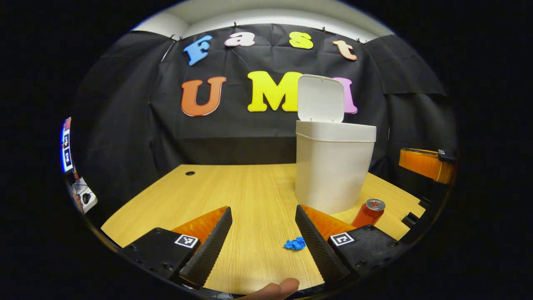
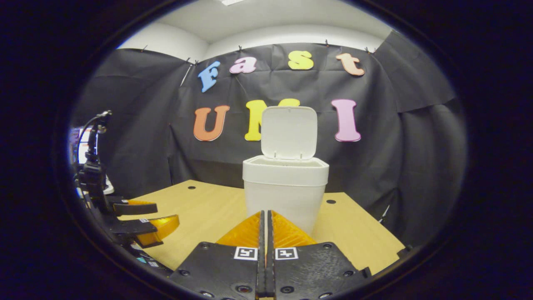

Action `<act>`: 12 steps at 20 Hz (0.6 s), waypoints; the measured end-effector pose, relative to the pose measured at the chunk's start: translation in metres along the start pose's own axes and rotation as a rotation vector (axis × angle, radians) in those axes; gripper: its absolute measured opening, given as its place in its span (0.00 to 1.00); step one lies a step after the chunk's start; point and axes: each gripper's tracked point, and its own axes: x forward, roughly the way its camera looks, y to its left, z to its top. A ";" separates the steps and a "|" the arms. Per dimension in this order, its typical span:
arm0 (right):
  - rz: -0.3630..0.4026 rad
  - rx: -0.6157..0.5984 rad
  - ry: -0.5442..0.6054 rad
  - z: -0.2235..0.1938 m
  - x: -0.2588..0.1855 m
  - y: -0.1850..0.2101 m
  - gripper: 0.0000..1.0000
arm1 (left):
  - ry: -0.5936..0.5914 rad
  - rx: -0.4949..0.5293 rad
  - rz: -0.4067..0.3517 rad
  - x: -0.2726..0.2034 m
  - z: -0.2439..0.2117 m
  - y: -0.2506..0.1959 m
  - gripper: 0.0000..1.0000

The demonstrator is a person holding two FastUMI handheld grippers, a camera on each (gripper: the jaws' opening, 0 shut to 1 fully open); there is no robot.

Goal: Press the lid of the desktop garbage bin to open it, pick up the crumpled paper on the desktop and throw it into the bin, then pick up the pop can on the desktop and drop it into the bin, and finally close the garbage bin lid.

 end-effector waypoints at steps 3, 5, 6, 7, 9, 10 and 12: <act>0.010 0.060 0.010 -0.029 -0.012 -0.011 0.04 | 0.095 0.025 -0.085 0.013 -0.026 -0.026 0.99; 0.042 0.083 0.036 -0.048 -0.019 -0.014 0.36 | 0.154 0.040 -0.151 0.023 -0.047 -0.040 0.99; 0.065 0.097 0.044 -0.054 -0.023 -0.014 0.38 | 0.195 0.034 -0.157 0.027 -0.058 -0.041 0.99; 0.091 0.108 0.044 -0.060 -0.028 -0.013 0.43 | 0.240 0.020 -0.155 0.032 -0.070 -0.041 0.99; 0.081 0.094 0.036 -0.070 -0.035 -0.022 0.72 | 0.305 -0.021 -0.165 0.041 -0.088 -0.049 0.99; 0.067 0.071 0.031 -0.074 -0.037 -0.027 0.79 | 0.331 -0.029 -0.176 0.042 -0.097 -0.052 0.99; 0.038 0.016 0.036 -0.090 -0.041 -0.032 0.89 | 0.374 -0.011 -0.184 0.046 -0.112 -0.056 0.99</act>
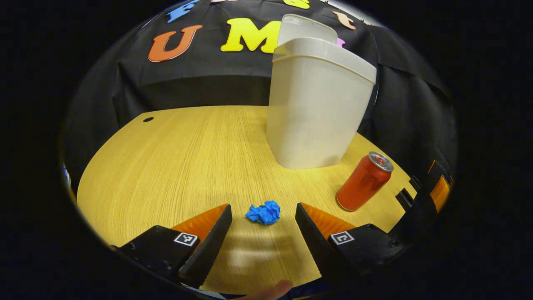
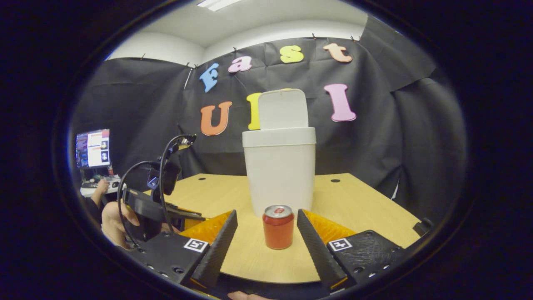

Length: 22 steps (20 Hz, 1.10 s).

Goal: Press the lid of the desktop garbage bin to open it, pick up the crumpled paper on the desktop and throw it into the bin, then pick up the pop can on the desktop and drop it into the bin, and finally close the garbage bin lid.

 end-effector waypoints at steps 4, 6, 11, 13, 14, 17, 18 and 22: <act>0.020 -0.016 0.067 -0.037 -0.001 0.005 0.94 | 0.046 0.027 0.019 0.015 -0.013 -0.002 0.91; 0.001 -0.026 0.111 -0.052 0.002 -0.001 0.97 | 0.054 0.008 0.013 0.018 -0.015 -0.001 0.87; -0.002 0.047 0.182 -0.072 0.012 -0.008 0.97 | 0.034 0.018 0.051 0.020 -0.013 0.006 0.79; -0.010 0.059 0.194 -0.074 0.013 -0.010 0.97 | 0.028 0.021 0.043 0.021 -0.010 0.007 0.75; -0.017 0.059 0.199 -0.075 0.014 -0.011 0.96 | 0.023 0.013 0.042 0.022 -0.009 0.010 0.66; -0.021 0.054 0.214 -0.083 0.016 -0.012 0.96 | 0.025 0.016 0.040 0.019 -0.013 0.016 0.60; -0.025 0.047 0.214 -0.084 0.017 -0.012 0.96 | 0.023 0.018 0.037 0.021 -0.014 0.017 0.49; -0.040 0.031 0.212 -0.085 0.019 -0.014 0.96 | -0.030 0.018 0.066 0.007 0.024 0.020 0.41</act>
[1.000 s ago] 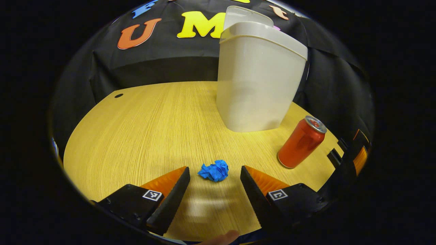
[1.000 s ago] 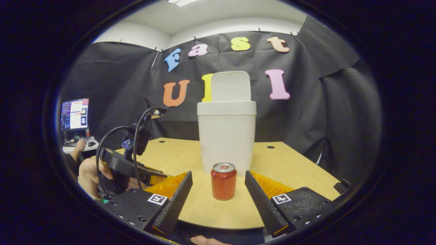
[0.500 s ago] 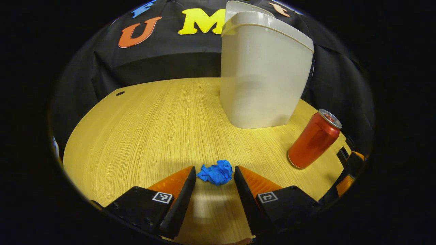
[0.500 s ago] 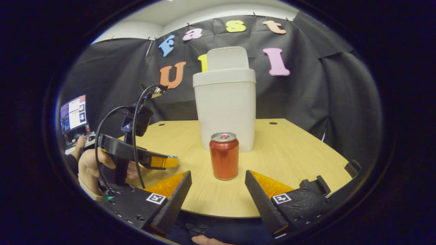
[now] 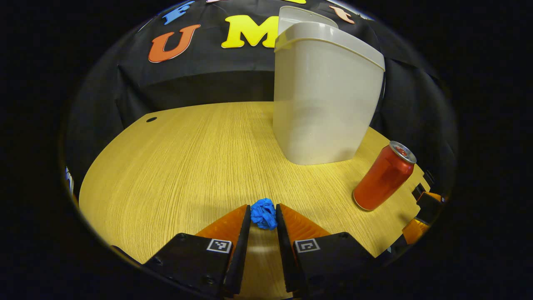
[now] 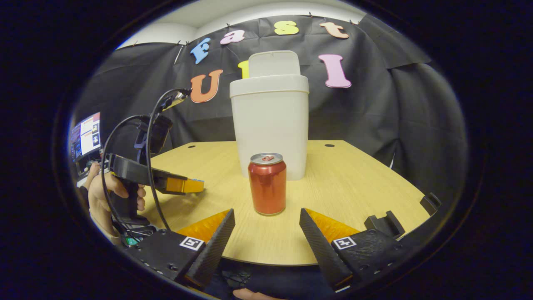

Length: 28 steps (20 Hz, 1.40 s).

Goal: Press the lid of the desktop garbage bin to open it, pick up the crumpled paper on the desktop and throw it into the bin, then pick up the pop can on the desktop and drop it into the bin, and finally close the garbage bin lid.

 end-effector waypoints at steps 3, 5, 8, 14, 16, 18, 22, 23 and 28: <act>-0.021 -0.014 -0.017 0.005 0.009 -0.001 0.96 | -0.058 -0.016 0.005 -0.017 0.043 0.002 0.46; -0.023 -0.025 -0.024 0.008 0.019 0.004 0.96 | -0.107 -0.020 -0.015 -0.029 0.064 0.001 0.40; -0.040 -0.011 -0.033 0.014 0.033 0.006 0.96 | -0.169 -0.039 -0.063 -0.034 0.046 -0.005 0.40; -0.097 0.033 -0.033 0.019 0.068 0.004 0.96 | -0.237 -0.033 -0.067 -0.055 0.053 -0.006 0.40; -0.081 0.050 -0.015 0.018 0.080 0.011 0.96 | -0.247 -0.028 -0.075 -0.059 0.055 -0.010 0.40; -0.118 0.016 -0.010 0.022 0.091 0.006 0.96 | -0.252 -0.018 -0.076 -0.061 0.054 -0.012 0.40; -0.126 0.027 -0.005 0.033 0.100 0.006 0.81 | -0.226 0.021 -0.047 -0.056 0.045 -0.009 0.40; -0.124 0.041 -0.011 0.040 0.101 0.007 0.82 | -0.227 0.021 -0.027 -0.056 0.045 -0.003 0.40; -0.080 0.013 -0.077 0.095 0.084 0.010 0.80 | -0.240 -0.016 0.007 -0.059 0.051 0.016 0.40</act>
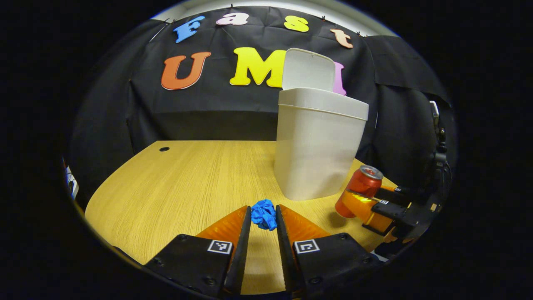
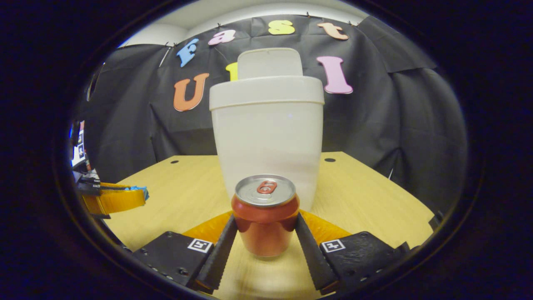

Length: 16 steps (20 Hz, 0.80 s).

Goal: Press the lid of the desktop garbage bin to open it, pick up the crumpled paper on the desktop and throw it into the bin, then pick up the pop can on the desktop and drop it into the bin, and finally close the garbage bin lid.

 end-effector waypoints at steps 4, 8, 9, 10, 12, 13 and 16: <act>-0.010 -0.040 -0.083 0.045 -0.027 -0.013 0.80 | -0.038 -0.052 0.058 -0.007 0.012 0.022 0.40; -0.027 -0.061 -0.145 0.070 -0.061 -0.034 0.80 | -0.077 0.004 0.157 -0.019 0.024 0.039 0.40; -0.020 -0.058 -0.146 0.070 -0.068 -0.039 0.80 | -0.087 0.006 0.161 -0.021 0.027 0.037 0.40; -0.019 -0.057 -0.147 0.071 -0.074 -0.044 0.79 | -0.095 0.002 0.158 -0.024 0.031 0.032 0.40; -0.032 -0.077 -0.162 0.075 -0.088 -0.058 0.79 | -0.111 0.009 0.120 -0.031 0.037 0.013 0.40; -0.037 -0.086 -0.169 0.077 -0.093 -0.064 0.79 | -0.125 0.015 0.109 -0.036 0.042 0.003 0.40; -0.010 -0.099 -0.218 0.091 -0.115 -0.072 0.80 | -0.162 0.020 0.105 -0.044 0.053 -0.024 0.40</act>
